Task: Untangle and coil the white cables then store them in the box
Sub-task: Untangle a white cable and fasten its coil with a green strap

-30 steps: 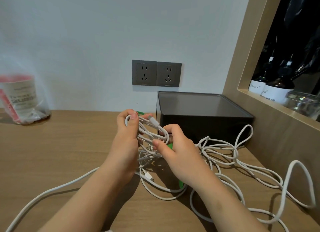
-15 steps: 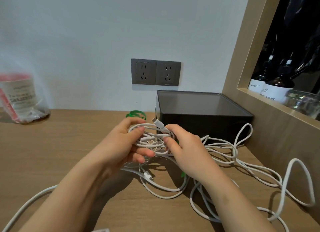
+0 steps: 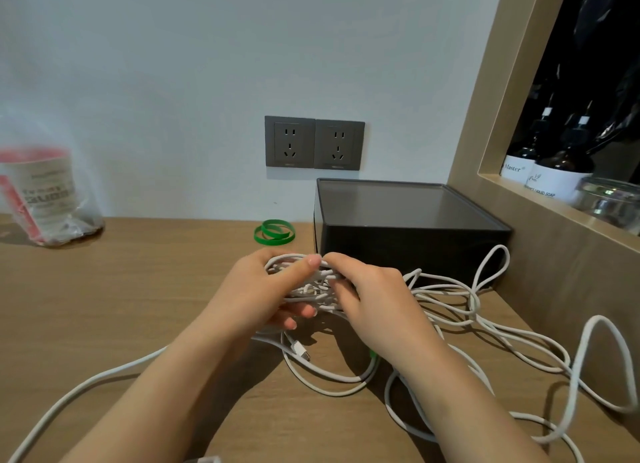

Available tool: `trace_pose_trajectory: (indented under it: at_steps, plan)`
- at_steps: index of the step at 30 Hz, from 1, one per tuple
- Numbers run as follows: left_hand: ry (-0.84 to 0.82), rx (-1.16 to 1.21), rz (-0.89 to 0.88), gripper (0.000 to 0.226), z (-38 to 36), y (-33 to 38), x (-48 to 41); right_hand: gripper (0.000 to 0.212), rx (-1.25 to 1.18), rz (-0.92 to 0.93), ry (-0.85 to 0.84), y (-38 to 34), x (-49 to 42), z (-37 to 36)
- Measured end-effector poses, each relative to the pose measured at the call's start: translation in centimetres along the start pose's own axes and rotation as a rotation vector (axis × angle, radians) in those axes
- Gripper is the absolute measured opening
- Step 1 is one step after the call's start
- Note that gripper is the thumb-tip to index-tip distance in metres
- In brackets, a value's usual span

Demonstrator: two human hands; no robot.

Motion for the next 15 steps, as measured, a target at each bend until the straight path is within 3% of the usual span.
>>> trace_pose_trajectory:
  at_steps: [5,10,15]
  plan:
    - [-0.012,-0.038,-0.001,0.028,0.2,0.0,-0.1,0.031,-0.058,0.015,0.026,-0.1,0.1,0.1]
    - [0.067,-0.123,-0.133,0.022,0.2,0.7,0.3,0.032,-0.107,-0.017,0.033,0.3,0.1,0.1]
    - [0.196,-0.414,-0.341,0.039,0.4,1.5,0.6,0.031,-0.115,-0.044,0.047,0.6,0.2,0.3]
Point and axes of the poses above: each hand's wrist, its own x-axis away from the middle knuckle, its own z-axis out of the back of the hand, y = z × x, the point moved 6 cm from there along -x, towards the middle knuckle, and after that the axes turned 12 degrees about z, right-handed, at the moved point
